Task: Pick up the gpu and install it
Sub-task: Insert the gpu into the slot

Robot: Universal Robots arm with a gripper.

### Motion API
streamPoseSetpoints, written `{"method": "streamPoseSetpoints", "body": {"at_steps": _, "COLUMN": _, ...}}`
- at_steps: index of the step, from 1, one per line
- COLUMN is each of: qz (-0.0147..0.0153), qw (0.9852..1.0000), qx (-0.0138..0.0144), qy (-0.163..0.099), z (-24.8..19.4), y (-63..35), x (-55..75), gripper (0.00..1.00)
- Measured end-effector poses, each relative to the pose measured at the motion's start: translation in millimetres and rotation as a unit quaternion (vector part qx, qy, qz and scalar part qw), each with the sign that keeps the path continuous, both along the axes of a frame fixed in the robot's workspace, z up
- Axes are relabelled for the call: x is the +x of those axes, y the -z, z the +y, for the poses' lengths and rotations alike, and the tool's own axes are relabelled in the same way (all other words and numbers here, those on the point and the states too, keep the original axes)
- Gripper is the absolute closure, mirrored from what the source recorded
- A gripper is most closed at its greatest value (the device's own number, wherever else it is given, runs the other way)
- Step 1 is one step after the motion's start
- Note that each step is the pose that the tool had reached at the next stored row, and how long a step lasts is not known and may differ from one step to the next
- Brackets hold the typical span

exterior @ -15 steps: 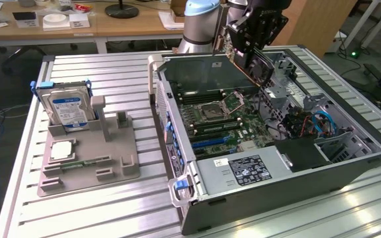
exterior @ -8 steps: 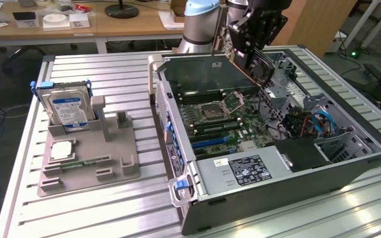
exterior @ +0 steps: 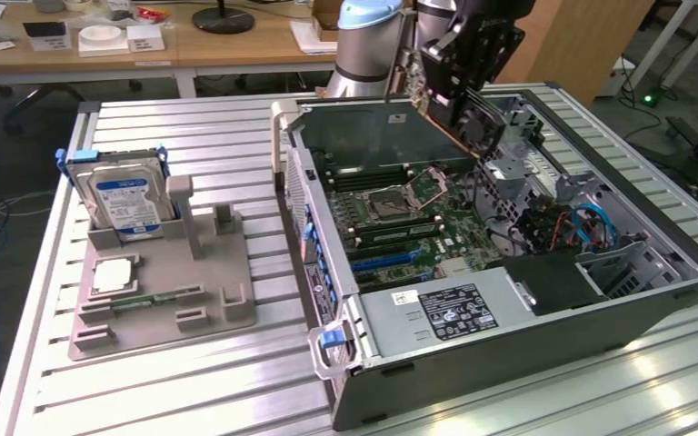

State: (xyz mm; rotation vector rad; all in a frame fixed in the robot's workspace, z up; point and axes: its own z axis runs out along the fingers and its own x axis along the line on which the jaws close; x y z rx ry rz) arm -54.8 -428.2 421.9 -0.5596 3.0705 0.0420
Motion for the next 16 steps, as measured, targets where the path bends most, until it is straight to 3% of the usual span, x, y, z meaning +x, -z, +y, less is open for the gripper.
{"method": "streamPoseSetpoints", "body": {"at_steps": 9, "qz": 0.0000, "qw": 0.9991, "qx": 0.0000, "qy": -0.043, "z": -0.5, "y": 0.0, "x": 0.0, "gripper": 0.72}}
{"method": "streamPoseSetpoints", "body": {"at_steps": 16, "qz": 0.0000, "qw": 0.9973, "qx": 0.0000, "qy": -0.074, "z": -0.6, "y": 0.0, "x": 0.0, "gripper": 0.72}}
